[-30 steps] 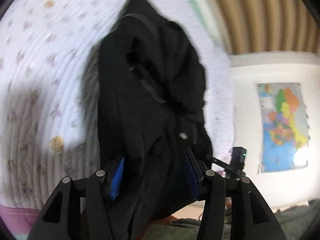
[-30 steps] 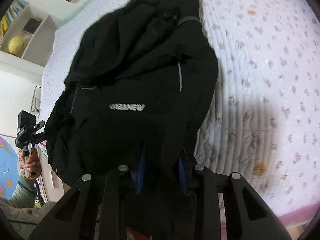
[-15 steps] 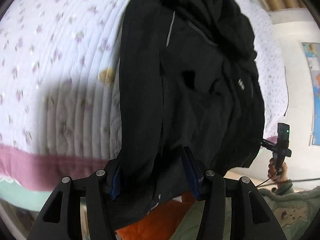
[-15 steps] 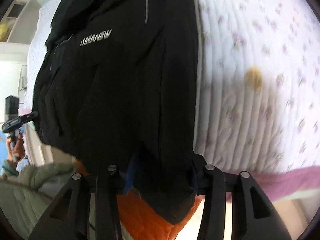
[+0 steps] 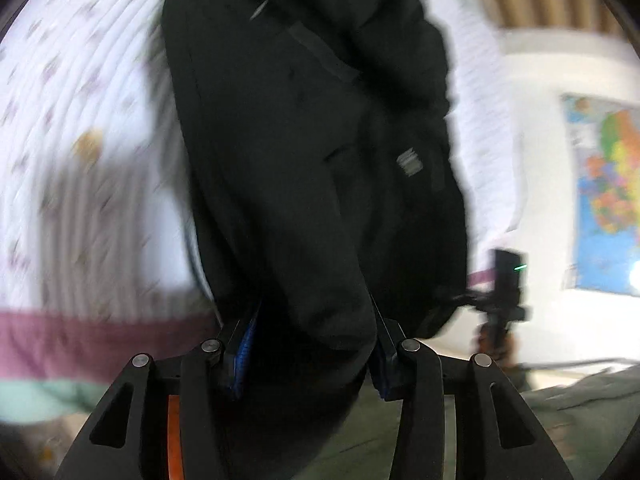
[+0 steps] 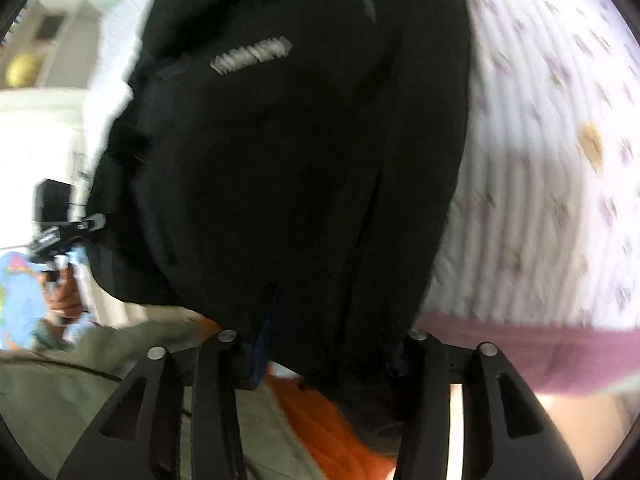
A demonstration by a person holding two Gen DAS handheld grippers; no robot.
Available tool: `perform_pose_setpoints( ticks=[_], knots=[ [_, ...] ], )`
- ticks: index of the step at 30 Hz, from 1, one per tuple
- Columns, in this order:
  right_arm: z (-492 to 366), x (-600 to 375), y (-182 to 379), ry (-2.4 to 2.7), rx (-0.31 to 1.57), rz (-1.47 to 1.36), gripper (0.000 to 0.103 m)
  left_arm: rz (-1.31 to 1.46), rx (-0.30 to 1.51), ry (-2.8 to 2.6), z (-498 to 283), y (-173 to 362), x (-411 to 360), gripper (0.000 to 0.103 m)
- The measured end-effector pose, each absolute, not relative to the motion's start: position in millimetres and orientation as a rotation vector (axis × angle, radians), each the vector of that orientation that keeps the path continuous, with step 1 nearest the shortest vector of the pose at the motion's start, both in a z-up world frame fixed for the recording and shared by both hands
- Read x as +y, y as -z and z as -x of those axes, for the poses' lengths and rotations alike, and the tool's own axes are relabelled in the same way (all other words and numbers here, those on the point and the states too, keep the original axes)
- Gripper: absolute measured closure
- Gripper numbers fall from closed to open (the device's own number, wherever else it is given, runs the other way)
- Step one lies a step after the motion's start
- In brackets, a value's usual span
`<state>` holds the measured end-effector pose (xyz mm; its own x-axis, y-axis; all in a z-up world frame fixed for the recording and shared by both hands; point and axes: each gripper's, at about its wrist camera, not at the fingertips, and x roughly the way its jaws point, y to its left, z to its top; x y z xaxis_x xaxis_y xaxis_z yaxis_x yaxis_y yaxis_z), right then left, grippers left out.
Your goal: Fold large clothes
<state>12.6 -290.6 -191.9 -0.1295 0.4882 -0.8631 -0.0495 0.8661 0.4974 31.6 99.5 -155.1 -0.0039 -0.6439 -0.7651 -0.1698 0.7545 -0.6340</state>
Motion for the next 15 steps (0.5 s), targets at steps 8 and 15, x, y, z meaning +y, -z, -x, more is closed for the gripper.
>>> perform_pose_setpoints(
  ticks=[8, 15],
  knots=[
    [-30.9, -320.9, 151.6, -0.445, 1.505, -0.435, 0.085, 0.557, 1.573, 0.234, -36.3, 147.5, 110.2, 0.092],
    [-96.4, -308.7, 97.2, -0.474, 1.332, -0.431, 0.085, 0.809, 1.302, 0.343, -100.2, 81.5, 152.1, 0.092]
  ],
)
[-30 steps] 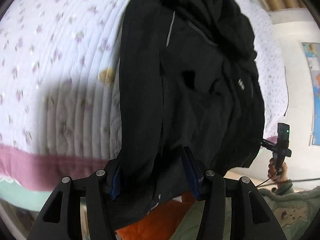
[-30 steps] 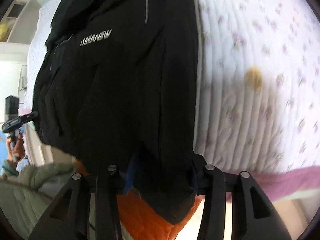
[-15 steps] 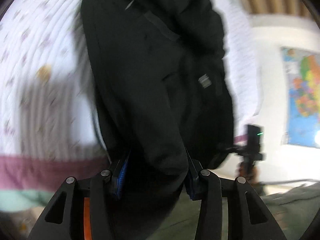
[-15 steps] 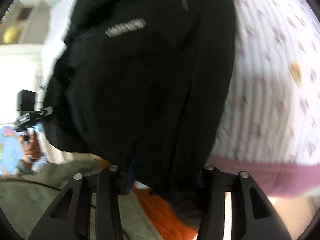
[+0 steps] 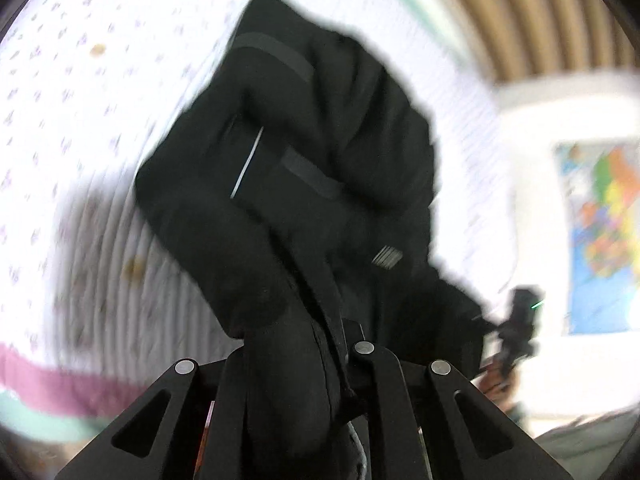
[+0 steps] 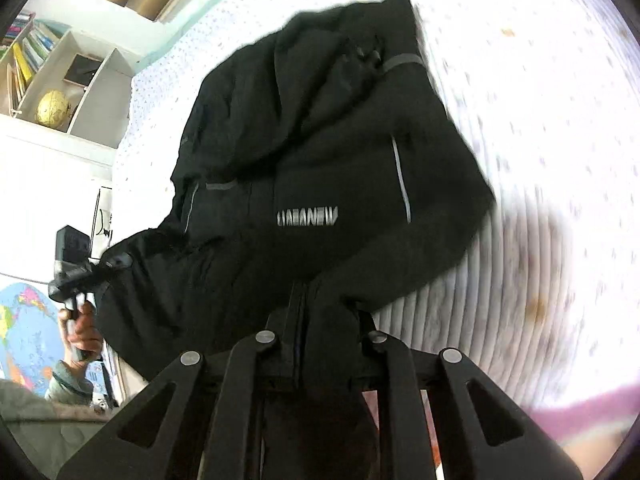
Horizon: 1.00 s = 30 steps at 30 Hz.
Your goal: Fold large clothes
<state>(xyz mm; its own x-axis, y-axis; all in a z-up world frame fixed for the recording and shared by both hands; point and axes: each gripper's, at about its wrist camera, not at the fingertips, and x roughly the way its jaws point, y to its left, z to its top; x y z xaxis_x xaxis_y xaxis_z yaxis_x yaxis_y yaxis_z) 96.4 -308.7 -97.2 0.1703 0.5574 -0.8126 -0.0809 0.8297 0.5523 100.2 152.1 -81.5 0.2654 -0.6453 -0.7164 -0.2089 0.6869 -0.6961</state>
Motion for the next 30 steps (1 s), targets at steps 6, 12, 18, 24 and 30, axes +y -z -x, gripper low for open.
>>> perform_pose_setpoints(
  ticks=[6, 12, 18, 24, 30],
  knots=[
    [-142.5, -328.9, 63.6, -0.445, 1.195, -0.556, 0.085, 1.043, 1.136, 0.375, -134.0, 59.6, 193.8, 0.092],
    [-188.0, -356.8, 55.5, -0.349, 1.086, -0.719, 0.085, 1.118, 1.079, 0.363, -195.2, 62.3, 178.1, 0.090],
    [-244.8, -370.1, 70.1, -0.225, 1.122, -0.820, 0.085, 1.073, 1.080, 0.288, -255.4, 67.8, 180.8, 0.089],
    [-290.4, -367.1, 111.0, -0.125, 1.212, -0.830, 0.085, 1.083, 1.178, 0.205, -315.6, 110.1, 181.4, 0.088],
    [-327.1, -366.8, 172.3, -0.075, 1.327, -0.918, 0.085, 1.184, 1.295, 0.134, -349.7, 186.7, 184.9, 0.084]
  ],
)
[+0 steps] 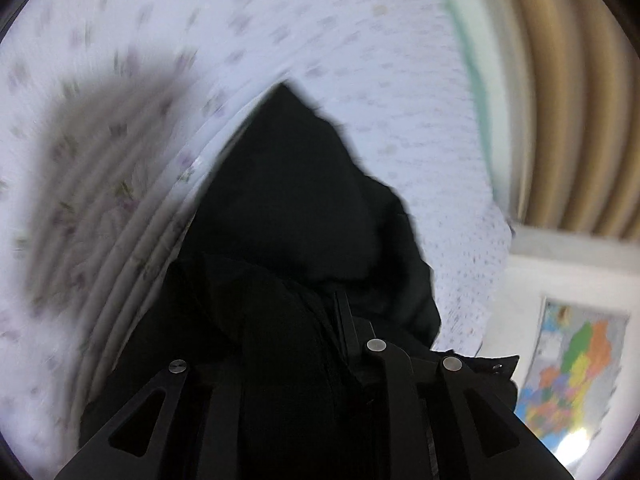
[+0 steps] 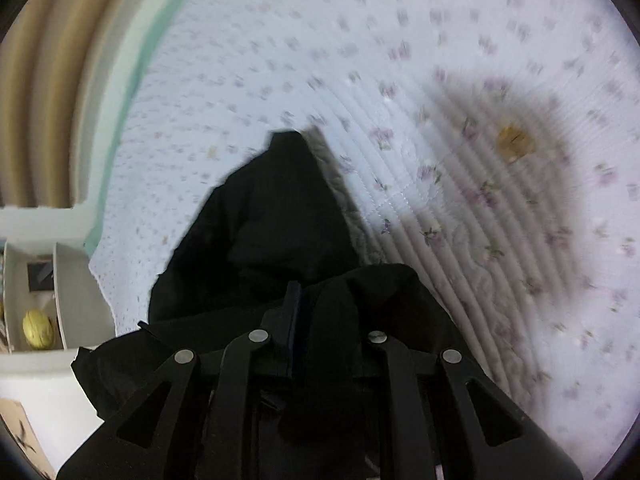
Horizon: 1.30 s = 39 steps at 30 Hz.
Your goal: Fold large clothes
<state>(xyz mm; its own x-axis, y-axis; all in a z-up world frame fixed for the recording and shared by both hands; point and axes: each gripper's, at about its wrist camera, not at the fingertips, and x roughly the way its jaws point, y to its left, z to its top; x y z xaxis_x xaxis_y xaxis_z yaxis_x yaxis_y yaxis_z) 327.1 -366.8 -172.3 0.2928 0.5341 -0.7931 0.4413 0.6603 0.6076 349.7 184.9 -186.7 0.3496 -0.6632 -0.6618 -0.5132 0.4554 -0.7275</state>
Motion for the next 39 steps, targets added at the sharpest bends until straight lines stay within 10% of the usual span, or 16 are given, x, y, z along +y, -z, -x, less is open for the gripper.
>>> perform_pose_setpoints(
  ticks=[10, 18, 27, 32, 39],
  knots=[
    [-350.8, -373.1, 187.8, -0.176, 1.387, -0.961, 0.075, 0.885, 1.359, 0.291, -364.7, 154.9, 171.8, 0.078],
    [-320.0, -393.7, 99.9, -0.439, 1.310, -0.825, 0.065, 0.933, 1.141, 0.667, -325.5, 46.5, 190.9, 0.026],
    [-287.3, -415.5, 68.4, -0.596, 1.228, -1.030, 0.059, 1.033, 0.968, 0.790, -323.0, 20.9, 197.4, 0.026],
    [-285.2, -432.2, 33.9, -0.487, 1.074, -0.891, 0.014, 0.824, 0.961, 0.567, -326.7, 4.9, 204.3, 0.023],
    [-341.2, -373.0, 52.7, -0.331, 1.152, -0.434, 0.014, 0.546, 1.172, 0.238, -387.1, 63.6, 171.7, 0.024]
  ],
)
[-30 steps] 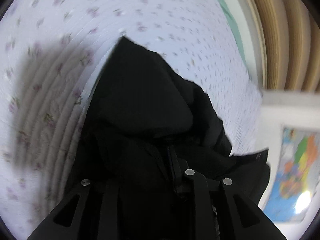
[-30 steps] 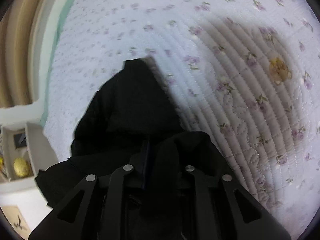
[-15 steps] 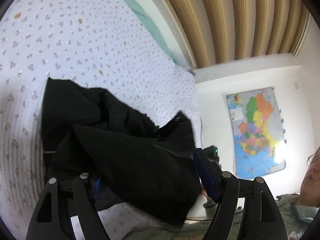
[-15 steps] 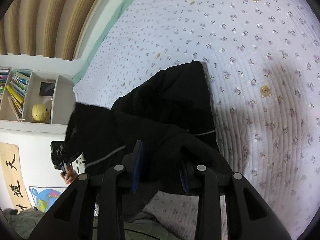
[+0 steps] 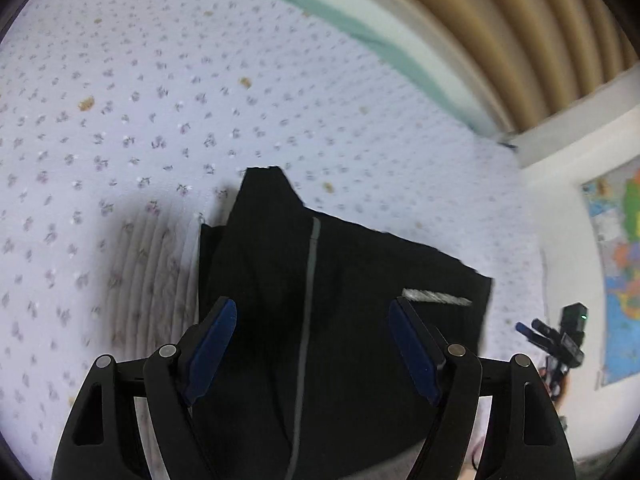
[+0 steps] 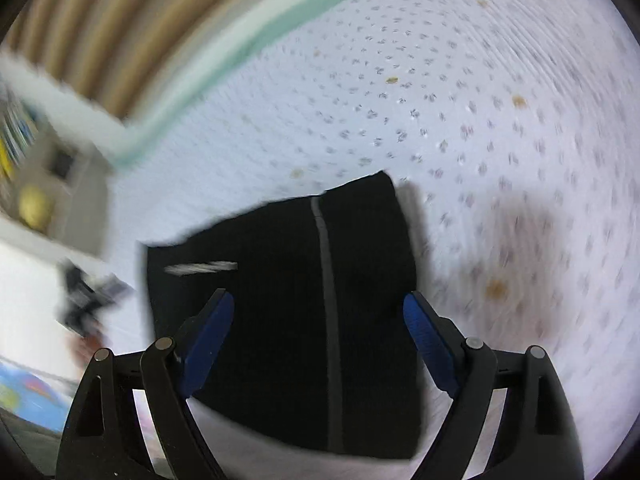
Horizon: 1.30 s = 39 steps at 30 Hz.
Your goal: Fold large clothes
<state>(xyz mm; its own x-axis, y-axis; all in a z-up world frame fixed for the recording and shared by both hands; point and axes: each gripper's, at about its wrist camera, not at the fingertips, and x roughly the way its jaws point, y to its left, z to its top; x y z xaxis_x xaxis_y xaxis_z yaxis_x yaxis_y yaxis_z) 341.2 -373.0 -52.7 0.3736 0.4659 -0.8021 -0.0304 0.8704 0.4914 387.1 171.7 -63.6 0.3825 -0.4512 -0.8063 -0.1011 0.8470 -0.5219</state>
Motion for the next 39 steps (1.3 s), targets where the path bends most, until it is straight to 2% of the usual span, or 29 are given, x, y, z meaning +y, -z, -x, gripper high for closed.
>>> perform_pose_setpoints(
  ticks=[8, 13, 15, 16, 17, 18, 19, 20, 27, 30, 33, 36, 39],
  knots=[
    [-406.6, -361.9, 109.8, -0.303, 1.205, -0.295, 0.014, 0.526, 1.258, 0.174, -436.3, 116.6, 165.4, 0.024],
    [-433.8, -351.8, 143.7, -0.342, 1.260, -0.384, 0.015, 0.581, 1.284, 0.162, -449.3, 133.0, 170.4, 0.024],
    [-430.9, -340.4, 143.5, -0.325, 1.233, -0.311, 0.040, 0.535, 1.314, 0.156, -452.9, 139.2, 163.0, 0.024],
    [-428.0, -334.3, 140.9, -0.319, 1.221, -0.274, 0.045, 0.501, 1.317, 0.145, -452.8, 141.4, 160.2, 0.024],
    [-423.2, -329.4, 136.4, -0.298, 1.202, -0.225, 0.063, 0.489, 1.301, 0.147, -451.3, 140.1, 159.6, 0.029],
    [-415.7, -325.1, 127.7, -0.265, 1.173, -0.165, 0.086, 0.486, 1.267, 0.164, -448.1, 135.6, 159.0, 0.053],
    [-410.5, -323.8, 120.2, -0.246, 1.152, -0.133, 0.087, 0.493, 1.242, 0.193, -445.6, 131.5, 158.9, 0.068],
    [-405.6, -324.6, 112.8, -0.235, 1.132, -0.119, 0.089, 0.510, 1.225, 0.221, -442.9, 127.3, 159.0, 0.089],
    [-403.9, -318.8, 35.0, -0.181, 0.962, -0.025, 0.092, 0.543, 0.992, 0.251, -427.0, 52.8, 165.3, 0.092],
    [-424.8, -316.3, 29.5, -0.154, 0.939, -0.032, 0.092, 0.536, 0.958, 0.232, -439.3, 39.3, 167.0, 0.092],
    [-453.8, -315.8, 60.0, -0.121, 1.000, -0.085, 0.092, 0.495, 1.044, 0.146, -463.5, 65.5, 162.4, 0.092],
    [-474.8, -310.3, 115.6, -0.090, 1.127, -0.102, 0.091, 0.461, 1.201, 0.048, -478.3, 120.3, 160.1, 0.091],
    [-481.9, -307.1, 164.5, -0.072, 1.238, -0.109, 0.085, 0.373, 1.294, 0.012, -483.0, 164.2, 147.9, 0.082]
  ],
)
